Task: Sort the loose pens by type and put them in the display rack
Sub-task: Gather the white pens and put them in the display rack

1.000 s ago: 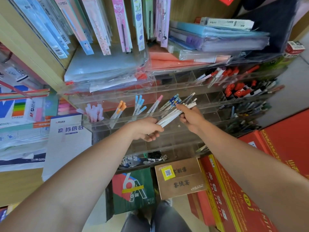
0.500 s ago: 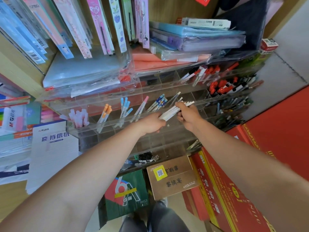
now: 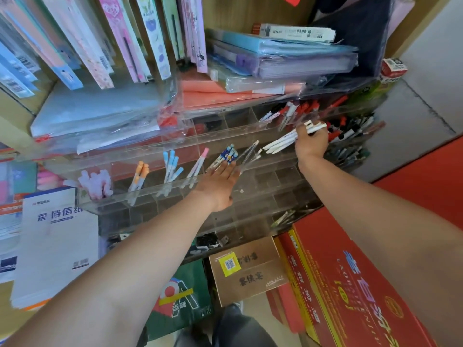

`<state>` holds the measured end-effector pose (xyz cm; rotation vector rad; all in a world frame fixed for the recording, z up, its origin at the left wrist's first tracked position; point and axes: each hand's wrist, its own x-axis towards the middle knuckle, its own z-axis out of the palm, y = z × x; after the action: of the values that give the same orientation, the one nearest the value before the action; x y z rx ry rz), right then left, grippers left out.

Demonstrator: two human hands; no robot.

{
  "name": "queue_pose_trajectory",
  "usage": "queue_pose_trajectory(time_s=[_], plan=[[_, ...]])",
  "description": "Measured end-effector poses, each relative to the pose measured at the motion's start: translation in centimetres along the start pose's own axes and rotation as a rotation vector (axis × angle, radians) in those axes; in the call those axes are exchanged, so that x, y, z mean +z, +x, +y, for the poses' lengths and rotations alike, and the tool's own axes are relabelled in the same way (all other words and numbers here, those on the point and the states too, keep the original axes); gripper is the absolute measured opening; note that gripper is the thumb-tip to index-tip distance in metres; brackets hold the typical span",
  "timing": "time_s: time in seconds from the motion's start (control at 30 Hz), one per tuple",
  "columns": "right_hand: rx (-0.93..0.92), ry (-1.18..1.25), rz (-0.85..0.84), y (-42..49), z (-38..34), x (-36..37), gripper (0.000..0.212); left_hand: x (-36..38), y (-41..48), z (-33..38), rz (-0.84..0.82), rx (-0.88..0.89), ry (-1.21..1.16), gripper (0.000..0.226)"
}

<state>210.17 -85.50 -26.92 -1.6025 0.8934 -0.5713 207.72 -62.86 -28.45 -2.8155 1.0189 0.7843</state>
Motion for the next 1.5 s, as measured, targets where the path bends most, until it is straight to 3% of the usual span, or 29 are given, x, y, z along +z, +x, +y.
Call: queue_pose_trajectory(time_s=[0.27,0.43,0.6,0.83,0.97,1.17,1.23,1.33,1.5], plan=[[0.141,-0.019,-0.079,-0.4,3.1,1.8,0.019,1.4,0.3,-0.7,0.008,-0.005,0.018,0.083],[0.143,-0.08,-0.134,-0.7,3.6,2.1,0.026,1.7,0.5,-1.1,0.014,0.004,-0.001,0.082],[0.175,-0.098,-0.209,-0.6,4.2,2.2,0.02,1.7,0.5,-1.3,0.034,0.024,0.009,0.079],[0.204,-0.175,-0.246,-0.2,4.9,1.6,0.06,1.9,0.6,-1.2,0.041,0.02,0.022,0.078],[0.1,-0.285,-0.199,-1.6,3.9,1.0,0.063,1.7,0.5,-1.0,0.046,0.012,-0.005,0.076],[-0.091,-0.274,-0.117,-5.9,3.6,0.4,0.038,1.4,-2.0,-1.1,0.227,-0.03,-0.077,0.059],[-0.12,-0.273,-0.211,-8.2,3.4,0.7,0.027,1.5,-3.7,-1.8,0.282,-0.042,-0.096,0.052],[-0.168,-0.358,-0.531,-12.5,2.9,2.1,0.011,2.2,-7.2,-3.6,0.341,-0.07,-0.164,0.038],[-0.263,-0.582,-0.886,-22.6,3.2,7.0,0.005,6.3,-15.9,-8.9,0.377,-0.217,-0.257,0.02]])
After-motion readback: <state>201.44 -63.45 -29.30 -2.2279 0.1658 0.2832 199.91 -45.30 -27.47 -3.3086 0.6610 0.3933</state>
